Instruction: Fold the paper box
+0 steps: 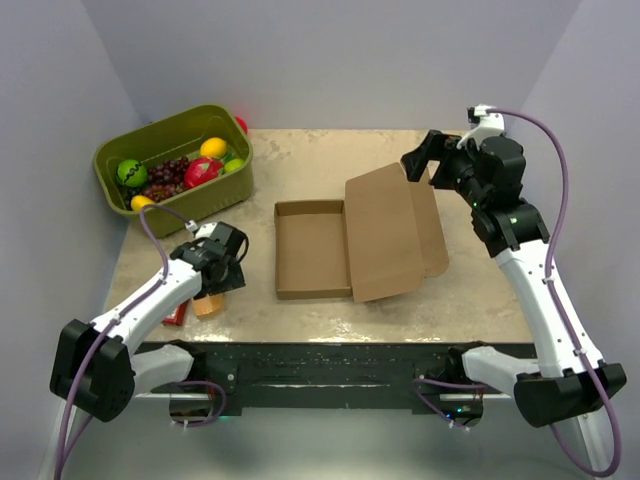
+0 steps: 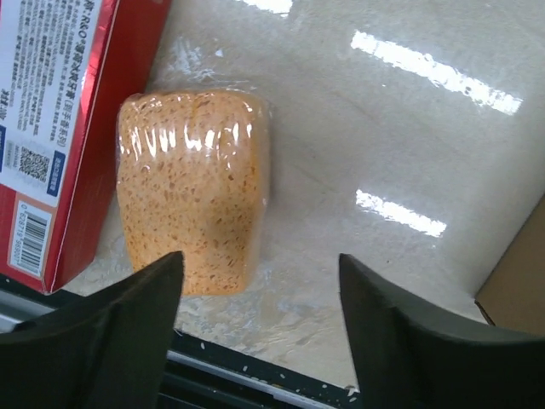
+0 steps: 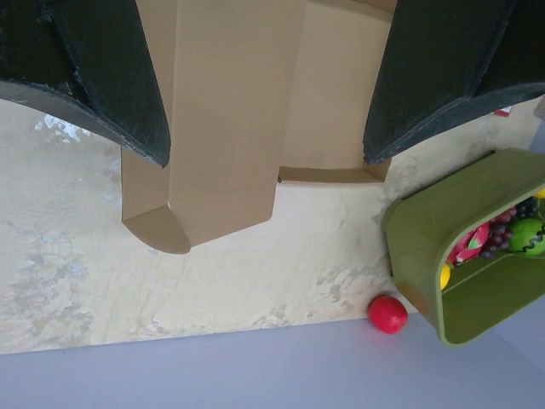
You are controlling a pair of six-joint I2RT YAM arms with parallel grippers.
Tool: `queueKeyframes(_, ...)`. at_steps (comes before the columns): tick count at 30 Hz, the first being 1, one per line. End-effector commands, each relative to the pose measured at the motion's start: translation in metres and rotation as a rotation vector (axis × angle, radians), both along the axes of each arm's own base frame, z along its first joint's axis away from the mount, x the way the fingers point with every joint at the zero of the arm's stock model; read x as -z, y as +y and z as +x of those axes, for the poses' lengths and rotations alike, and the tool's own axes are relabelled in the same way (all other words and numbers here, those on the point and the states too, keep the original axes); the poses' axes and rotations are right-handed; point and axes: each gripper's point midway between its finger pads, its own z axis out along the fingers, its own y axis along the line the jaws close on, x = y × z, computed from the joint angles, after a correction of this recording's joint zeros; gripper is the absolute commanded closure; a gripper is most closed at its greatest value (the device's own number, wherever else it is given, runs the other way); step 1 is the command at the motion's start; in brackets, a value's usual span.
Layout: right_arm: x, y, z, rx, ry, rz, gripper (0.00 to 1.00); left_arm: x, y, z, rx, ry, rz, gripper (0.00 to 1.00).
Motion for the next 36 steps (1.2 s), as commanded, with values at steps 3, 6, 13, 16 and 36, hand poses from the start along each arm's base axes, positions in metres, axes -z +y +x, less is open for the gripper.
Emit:
queueKeyframes(3,-0.018,0.003,-0.006,-0.026,-0.054,0.017,0.01,-0.004,0.015,0.006,-0.089,-0.064,0.063,0.38)
queueKeyframes(6,-0.015,0.004,-0.006,-0.029,-0.049,0.019,0.01,-0.001,0.02,0.008,-0.096,-0.069,0.101,0.39)
queueKeyframes(13,-0.017,0.009,-0.006,-0.051,-0.051,0.05,0.01,0.018,0.025,0.012,-0.066,-0.037,0.157,0.42)
queueKeyframes(16,-0.017,0.008,-0.006,-0.045,-0.05,0.047,0.01,0.027,0.025,0.014,-0.052,-0.03,0.159,0.43)
queueKeyframes(36,-0.013,0.006,-0.005,-0.03,-0.041,0.05,0.01,0.041,0.007,0.017,0.069,0.017,0.092,1.0)
